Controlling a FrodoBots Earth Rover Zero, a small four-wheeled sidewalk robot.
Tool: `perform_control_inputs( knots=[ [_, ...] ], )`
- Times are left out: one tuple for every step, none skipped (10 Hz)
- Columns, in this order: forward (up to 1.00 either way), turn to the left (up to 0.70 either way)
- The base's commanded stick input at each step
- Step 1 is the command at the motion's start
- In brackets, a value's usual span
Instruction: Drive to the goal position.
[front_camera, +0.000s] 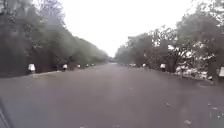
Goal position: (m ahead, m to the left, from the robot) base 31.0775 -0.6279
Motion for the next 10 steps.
perform_control_inputs(
  knots=[
    [1.00,0.00],
    [1.00,0.00],
    [1.00,0.00],
    [1.00,0.00],
    [1.00,0.00],
    [1.00,0.00],
    [1.00,0.00],
    [1.00,0.00],
    [1.00,0.00],
    [1.00,0.00]
  ],
)
